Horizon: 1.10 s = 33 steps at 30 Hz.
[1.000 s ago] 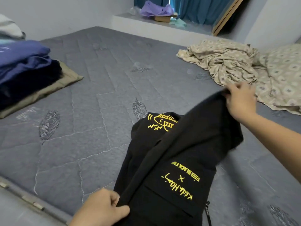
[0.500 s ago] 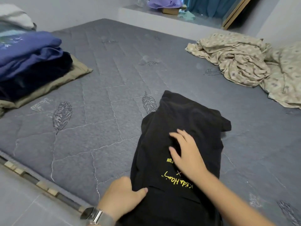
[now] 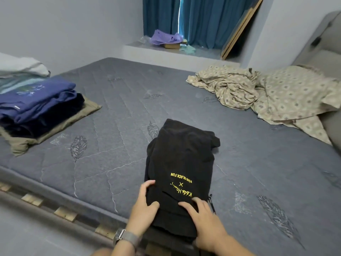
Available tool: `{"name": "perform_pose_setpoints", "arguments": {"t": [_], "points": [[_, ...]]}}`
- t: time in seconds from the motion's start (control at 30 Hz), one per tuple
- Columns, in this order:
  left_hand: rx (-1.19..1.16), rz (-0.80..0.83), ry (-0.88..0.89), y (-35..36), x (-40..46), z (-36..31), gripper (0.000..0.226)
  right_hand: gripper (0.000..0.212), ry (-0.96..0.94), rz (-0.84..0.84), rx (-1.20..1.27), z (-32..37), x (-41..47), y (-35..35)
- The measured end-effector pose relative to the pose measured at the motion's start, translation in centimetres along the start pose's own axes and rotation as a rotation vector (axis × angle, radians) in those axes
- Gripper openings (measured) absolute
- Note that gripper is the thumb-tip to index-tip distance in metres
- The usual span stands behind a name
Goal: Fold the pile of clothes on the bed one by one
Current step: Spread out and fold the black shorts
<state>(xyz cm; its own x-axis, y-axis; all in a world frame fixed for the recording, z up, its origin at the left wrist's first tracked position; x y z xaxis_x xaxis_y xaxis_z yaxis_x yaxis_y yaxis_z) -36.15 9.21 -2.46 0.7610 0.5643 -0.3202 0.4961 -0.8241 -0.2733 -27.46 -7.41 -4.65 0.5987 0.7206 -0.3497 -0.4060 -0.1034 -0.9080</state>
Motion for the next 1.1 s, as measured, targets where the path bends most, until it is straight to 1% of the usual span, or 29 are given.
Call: {"name": "perform_pose_setpoints", "arguments": {"t": [0.03,0.1,0.17,0.23,0.27,0.33,0.37,0.4,0.43,0.47,0.5,0.53,0.57,0.6,0.67,0.7,0.73,0.8,0.87,0.9,0.93,0.97,1.03,1.1], "points": [[0.018,0.035,0.033,0.2,-0.7,-0.8,0.06,0.096,-0.018,-0.051,0.029,-0.2,-0.6,-0.7],[-0.069,0.088,0.018,0.3,-2.1,-2.6,0.046,0.083,-0.064,-0.134,0.102,-0.8,-2.4,-2.3],[-0.251,0.147,-0.059,0.4,-3.5,-5.0,0.034,0.075,-0.134,-0.214,0.252,-1.0,-4.5,-5.1],[-0.445,0.238,-0.109,0.6,-4.9,-8.5,0.024,0.07,-0.167,-0.33,0.471,-1.6,-6.8,-9.3],[-0.533,0.306,-0.098,0.7,-5.7,-11.0,0.023,0.065,-0.152,-0.416,0.578,-2.2,-7.9,-12.0],[-0.705,0.456,-0.034,0.7,-7.6,-16.4,0.028,0.051,-0.12,-0.573,0.796,-3.9,-10.1,-17.6],[-0.792,0.508,0.012,0.4,-8.6,-19.1,0.035,0.053,-0.141,-0.589,0.946,-4.4,-11.0,-20.0],[-0.85,0.538,0.063,-0.1,-9.3,-21.5,0.044,0.069,-0.185,-0.569,1.088,-4.8,-11.6,-22.3],[-0.866,0.547,0.108,-0.6,-10.0,-23.6,0.051,0.086,-0.222,-0.52,1.176,-4.9,-12.2,-24.2],[-0.841,0.536,0.144,-1.1,-10.6,-25.4,0.051,0.097,-0.241,-0.491,1.153,-4.5,-13.0,-26.1],[-0.809,0.515,0.169,-1.5,-11.3,-26.9,0.047,0.104,-0.249,-0.476,1.05,-3.8,-13.7,-27.7],[-0.782,0.491,0.191,-1.9,-11.8,-28.2,0.044,0.106,-0.248,-0.47,0.917,-2.9,-14.2,-29.0],[-0.773,0.471,0.21,-2.3,-12.4,-29.5,0.042,0.104,-0.255,-0.488,0.809,-2.1,-14.6,-30.2],[-0.772,0.452,0.227,-2.7,-12.9,-30.6,0.039,0.095,-0.259,-0.529,0.762,-1.7,-14.8,-31.2],[-0.715,0.402,0.263,-3.5,-13.6,-32.6,0.033,0.062,-0.238,-0.662,0.84,-1.7,-15.4,-33.8],[-0.629,0.358,0.288,-4.1,-13.9,-33.4,0.032,0.047,-0.22,-0.727,0.88,-1.9,-15.9,-35.3],[-0.511,0.302,0.319,-4.7,-14.1,-34.3,0.032,0.038,-0.208,-0.786,0.872,-1.9,-16.4,-36.9],[-0.297,0.198,0.378,-6.0,-14.2,-36.6,0.035,0.031,-0.198,-0.889,0.739,-1.3,-17.6,-40.3],[-0.204,0.135,0.405,-6.9,-13.8,-39.2,0.036,0.03,-0.207,-0.974,0.536,-0.1,-18.7,-43.9],[-0.189,0.118,0.396,-7.1,-13.4,-40.4,0.035,0.03,-0.204,-0.989,0.426,0.5,-18.8,-45.5],[-0.185,0.112,0.369,-7.2,-12.9,-41.3,0.031,0.03,-0.196,-0.976,0.34,1.0,-18.5,-46.9],[-0.185,0.114,0.33,-7.1,-12.2,-42.0,0.024,0.029,-0.188,-0.94,0.303,1.1,-18.0,-48.1],[-0.183,0.134,0.248,-6.4,-10.2,-42.8,0.014,0.025,-0.169,-0.83,0.333,0.8,-16.3,-49.8],[-0.172,0.167,0.197,-5.3,-7.6,-43.5,0.021,0.021,-0.113,-0.792,0.332,-0.2,-14.3,-50.9]]}}
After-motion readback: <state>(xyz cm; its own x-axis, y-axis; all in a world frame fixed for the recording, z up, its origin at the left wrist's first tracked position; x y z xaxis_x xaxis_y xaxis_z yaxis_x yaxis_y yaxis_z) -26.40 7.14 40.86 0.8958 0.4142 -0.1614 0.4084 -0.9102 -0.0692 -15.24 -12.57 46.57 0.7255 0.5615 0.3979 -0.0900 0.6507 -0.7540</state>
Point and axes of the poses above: each hand's wrist, its own x-axis towards the middle knuckle, its own y-axis out of the palm, z = x × y, the point moved 8 cm from there along x, towards the middle knuckle
